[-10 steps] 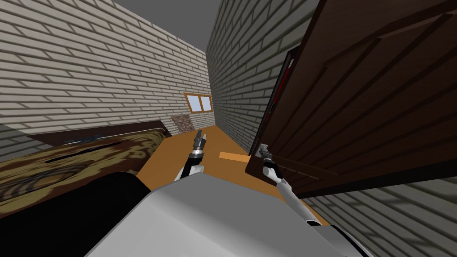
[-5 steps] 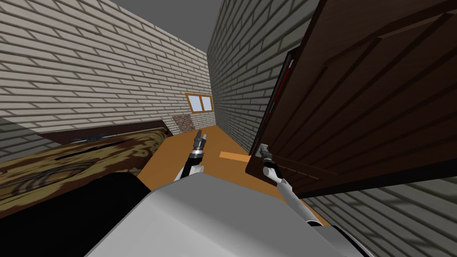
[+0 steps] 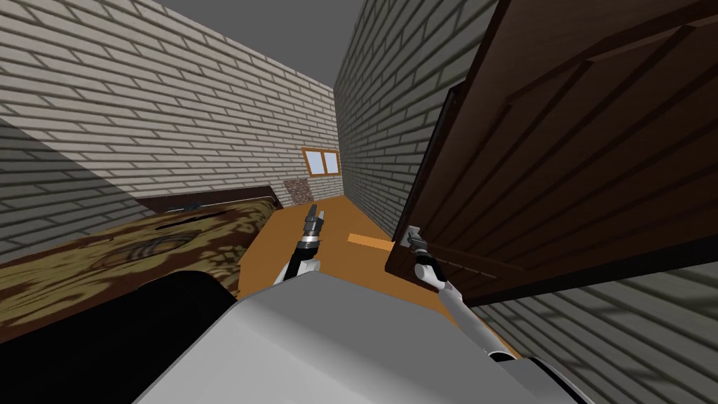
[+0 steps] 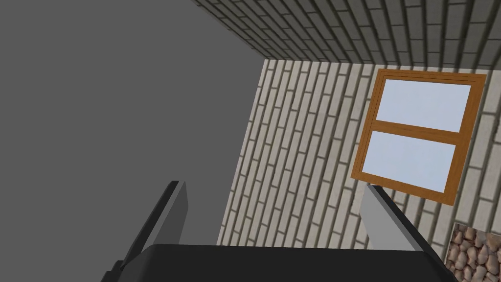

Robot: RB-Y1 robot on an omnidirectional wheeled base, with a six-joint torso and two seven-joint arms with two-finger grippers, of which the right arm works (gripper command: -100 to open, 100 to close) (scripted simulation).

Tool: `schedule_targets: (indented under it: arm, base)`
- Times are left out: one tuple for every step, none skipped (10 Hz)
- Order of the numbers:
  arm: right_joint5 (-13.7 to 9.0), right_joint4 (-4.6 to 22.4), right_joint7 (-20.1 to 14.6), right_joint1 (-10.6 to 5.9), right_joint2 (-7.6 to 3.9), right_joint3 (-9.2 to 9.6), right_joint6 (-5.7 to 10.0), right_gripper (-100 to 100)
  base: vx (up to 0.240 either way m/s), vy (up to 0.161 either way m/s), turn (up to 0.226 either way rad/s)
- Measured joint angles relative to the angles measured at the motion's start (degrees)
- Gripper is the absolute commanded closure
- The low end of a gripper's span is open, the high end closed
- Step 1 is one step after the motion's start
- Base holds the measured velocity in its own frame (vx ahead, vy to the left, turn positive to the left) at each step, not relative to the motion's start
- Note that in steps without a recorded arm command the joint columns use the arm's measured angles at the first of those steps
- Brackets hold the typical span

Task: Pull the door open

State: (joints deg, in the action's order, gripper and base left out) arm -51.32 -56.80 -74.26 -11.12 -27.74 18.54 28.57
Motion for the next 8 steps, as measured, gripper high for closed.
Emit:
schedule_targets:
  arm:
    - [0.1, -0.3, -0.8, 0.22, -0.56, 0.91, -0.01, 100]
    - [0.3, -0.7, -1.7, 0.47, -1.21, 1.74, -0.04, 100]
    - [0.3, -1.2, -2.3, 0.6, -1.76, 2.35, -0.12, 100]
    - [0.4, -1.6, -2.9, 0.67, -2.26, 2.93, -0.13, 100]
    - [0.6, -1.7, -3.5, 0.65, -2.65, 3.46, -0.01, 100]
    - [0.6, -1.6, -3.6, 0.77, -2.62, 3.65, -0.09, 100]
    - [0.7, -2.2, -4.0, 1.06, -3.16, 4.14, -0.04, 100]
    - [0.8, -2.6, -4.5, 1.11, -3.66, 4.66, 0.2, 100]
  base:
    - [-0.189, -0.096, 0.141]
    - [-0.203, -0.088, 0.113]
    - [-0.2, -0.087, 0.1]
    - [-0.191, -0.061, 0.07]
    - [-0.083, -0.02, 0.022]
    - [-0.135, -0.069, 0.078]
    - [-0.187, -0.073, 0.085]
    - [-0.179, -0.085, 0.076]
